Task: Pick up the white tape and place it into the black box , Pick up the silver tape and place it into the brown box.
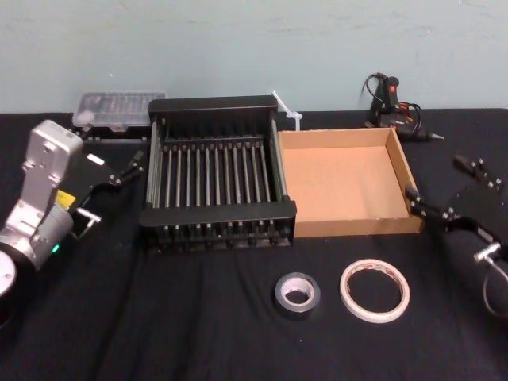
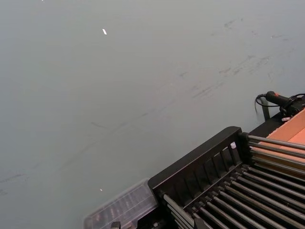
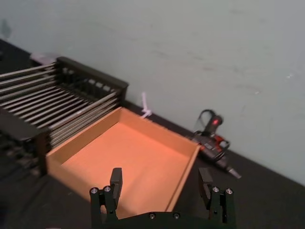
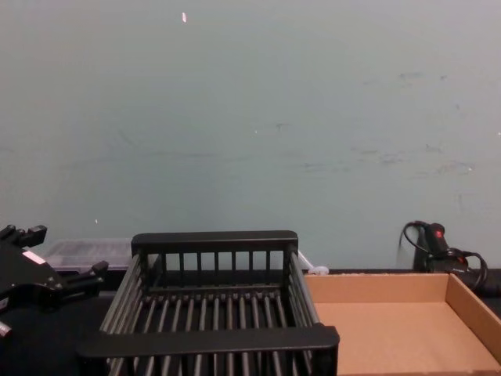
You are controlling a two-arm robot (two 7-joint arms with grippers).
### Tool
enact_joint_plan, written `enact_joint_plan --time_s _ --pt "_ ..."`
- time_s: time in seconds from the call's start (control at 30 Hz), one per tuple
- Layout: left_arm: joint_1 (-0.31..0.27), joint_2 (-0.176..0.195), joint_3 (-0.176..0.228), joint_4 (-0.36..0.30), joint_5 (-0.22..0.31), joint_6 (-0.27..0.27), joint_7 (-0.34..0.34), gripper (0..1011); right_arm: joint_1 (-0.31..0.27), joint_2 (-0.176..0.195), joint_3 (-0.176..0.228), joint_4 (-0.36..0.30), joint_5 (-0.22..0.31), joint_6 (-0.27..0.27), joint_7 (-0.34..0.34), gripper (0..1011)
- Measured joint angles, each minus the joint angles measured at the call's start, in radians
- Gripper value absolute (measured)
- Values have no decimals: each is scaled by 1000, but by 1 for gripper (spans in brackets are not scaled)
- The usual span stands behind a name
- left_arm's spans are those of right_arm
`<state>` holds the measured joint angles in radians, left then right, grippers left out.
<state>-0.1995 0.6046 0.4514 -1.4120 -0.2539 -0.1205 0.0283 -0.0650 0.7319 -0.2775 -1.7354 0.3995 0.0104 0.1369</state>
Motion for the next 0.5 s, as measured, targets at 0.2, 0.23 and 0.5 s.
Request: enact_joint_plan --time_s 0.2,0.23,0.5 --pt "0 0 0 0 0 0 0 1001 -44 22 5 -42 26 49 55 1002" --pt "0 0 0 0 0 0 0 1001 -49 23 6 -45 29 55 62 1002" --pt "0 0 0 0 0 0 0 1001 -65 23 0 -50 46 125 119 1002"
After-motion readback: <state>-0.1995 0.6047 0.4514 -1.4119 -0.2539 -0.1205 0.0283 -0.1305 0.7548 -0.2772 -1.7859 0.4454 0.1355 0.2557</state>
